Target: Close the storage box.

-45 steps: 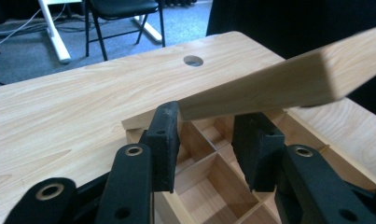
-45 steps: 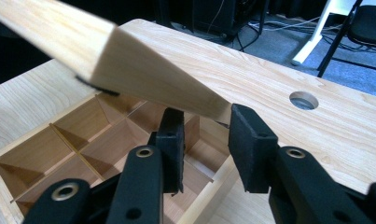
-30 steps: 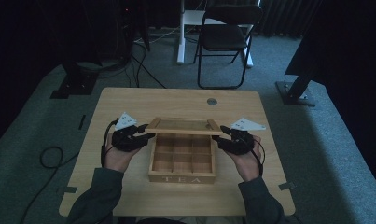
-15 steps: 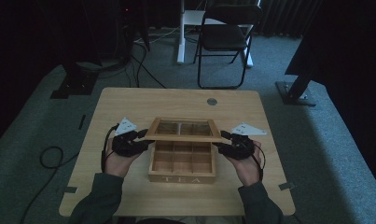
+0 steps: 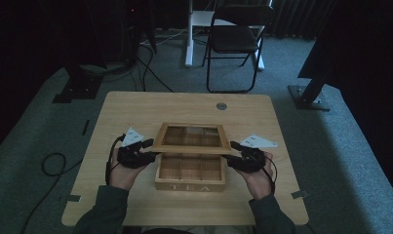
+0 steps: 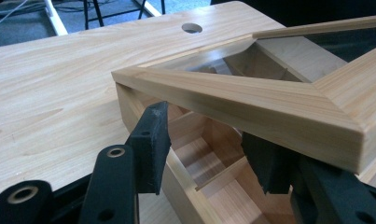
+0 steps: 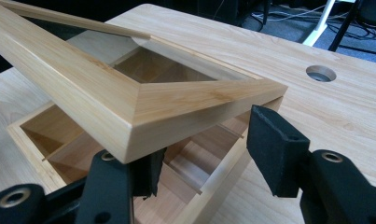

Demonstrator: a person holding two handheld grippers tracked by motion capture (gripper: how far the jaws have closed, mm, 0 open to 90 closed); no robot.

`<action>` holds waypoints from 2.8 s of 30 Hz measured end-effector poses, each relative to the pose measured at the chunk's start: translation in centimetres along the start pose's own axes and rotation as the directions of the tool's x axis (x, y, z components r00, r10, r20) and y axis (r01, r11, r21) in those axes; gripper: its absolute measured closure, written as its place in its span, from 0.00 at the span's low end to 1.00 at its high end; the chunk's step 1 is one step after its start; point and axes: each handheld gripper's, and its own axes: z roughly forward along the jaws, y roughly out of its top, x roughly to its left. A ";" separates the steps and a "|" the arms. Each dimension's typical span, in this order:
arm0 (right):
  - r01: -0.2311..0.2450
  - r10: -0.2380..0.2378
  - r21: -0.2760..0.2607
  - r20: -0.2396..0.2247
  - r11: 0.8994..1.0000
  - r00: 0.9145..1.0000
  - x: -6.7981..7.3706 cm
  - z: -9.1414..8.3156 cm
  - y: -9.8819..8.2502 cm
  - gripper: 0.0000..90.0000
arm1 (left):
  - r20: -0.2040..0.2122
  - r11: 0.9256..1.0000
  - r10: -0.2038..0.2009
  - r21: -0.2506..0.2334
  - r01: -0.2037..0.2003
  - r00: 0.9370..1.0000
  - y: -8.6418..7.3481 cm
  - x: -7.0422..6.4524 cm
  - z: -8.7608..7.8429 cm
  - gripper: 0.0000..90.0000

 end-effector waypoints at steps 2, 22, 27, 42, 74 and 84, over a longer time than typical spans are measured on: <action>0.001 -0.001 0.003 0.000 1.000 1.000 0.1 0.0 -0.2 0.52 | 0.001 1.000 0.000 0.002 0.000 1.000 -0.2 0.0 0.0 0.55; 0.022 -0.023 0.036 0.012 0.999 1.000 0.8 0.2 -1.8 0.53 | 0.031 0.999 0.007 0.032 -0.008 0.999 -1.8 -0.1 -0.2 0.51; 0.025 -0.025 0.040 0.009 0.999 1.000 0.9 0.2 -2.2 0.53 | 0.044 0.999 0.001 0.038 -0.003 0.999 -2.3 -0.1 -0.2 0.49; 0.016 -0.016 0.048 0.000 0.999 1.000 1.1 0.4 -3.1 0.53 | 0.061 0.999 0.000 0.039 -0.002 0.998 -3.4 -0.3 -0.4 0.46; 0.034 -0.034 0.093 0.001 0.995 0.999 2.0 0.3 -5.0 0.52 | 0.077 0.997 -0.007 0.080 0.001 0.997 -5.3 -0.7 0.3 0.47; 0.034 -0.034 0.106 -0.005 0.994 0.999 2.0 0.6 -5.5 0.51 | 0.077 0.997 -0.002 0.083 -0.004 0.997 -5.9 -1.1 0.3 0.47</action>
